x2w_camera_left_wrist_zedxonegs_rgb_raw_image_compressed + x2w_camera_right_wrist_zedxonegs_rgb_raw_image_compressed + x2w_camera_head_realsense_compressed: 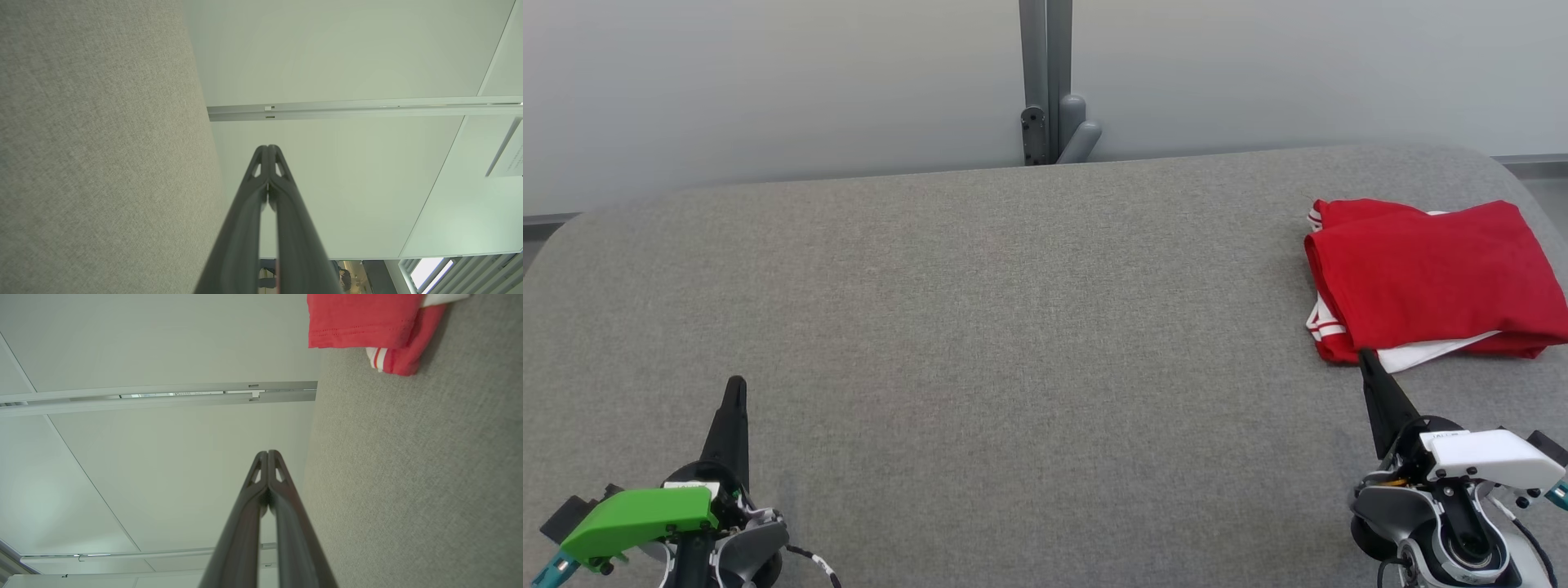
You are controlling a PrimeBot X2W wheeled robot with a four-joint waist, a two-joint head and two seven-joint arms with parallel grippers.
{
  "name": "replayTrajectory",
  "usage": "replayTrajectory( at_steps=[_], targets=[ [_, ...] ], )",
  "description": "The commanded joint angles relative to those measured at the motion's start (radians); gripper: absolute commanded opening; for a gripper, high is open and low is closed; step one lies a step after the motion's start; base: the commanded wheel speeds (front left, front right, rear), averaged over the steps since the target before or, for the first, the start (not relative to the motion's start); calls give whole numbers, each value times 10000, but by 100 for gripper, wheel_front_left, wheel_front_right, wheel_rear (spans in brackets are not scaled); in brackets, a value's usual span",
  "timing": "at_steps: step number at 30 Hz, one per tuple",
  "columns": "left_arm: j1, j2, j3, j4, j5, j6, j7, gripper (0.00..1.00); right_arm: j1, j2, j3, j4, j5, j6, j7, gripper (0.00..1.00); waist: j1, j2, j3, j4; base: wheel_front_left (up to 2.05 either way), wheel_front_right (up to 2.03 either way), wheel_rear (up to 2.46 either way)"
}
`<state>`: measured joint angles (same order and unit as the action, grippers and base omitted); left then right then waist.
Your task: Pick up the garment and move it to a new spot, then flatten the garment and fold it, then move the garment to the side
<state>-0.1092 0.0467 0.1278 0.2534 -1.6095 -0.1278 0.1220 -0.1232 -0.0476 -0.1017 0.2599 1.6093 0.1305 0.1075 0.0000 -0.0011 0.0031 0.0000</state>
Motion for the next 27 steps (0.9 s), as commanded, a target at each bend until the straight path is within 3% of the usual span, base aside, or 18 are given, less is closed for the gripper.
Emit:
replayTrajectory(
  at_steps=[1,27],
  targets=[
    [-112,66,23,-54,-24,-54,20,0,-11,-49,-14,-38,68,4,34,0,0,11,0,1,0,0,0],
    [-112,66,23,-56,-25,-55,19,0,-11,-49,-13,-38,69,4,34,0,0,11,0,1,0,0,0]
  ],
)
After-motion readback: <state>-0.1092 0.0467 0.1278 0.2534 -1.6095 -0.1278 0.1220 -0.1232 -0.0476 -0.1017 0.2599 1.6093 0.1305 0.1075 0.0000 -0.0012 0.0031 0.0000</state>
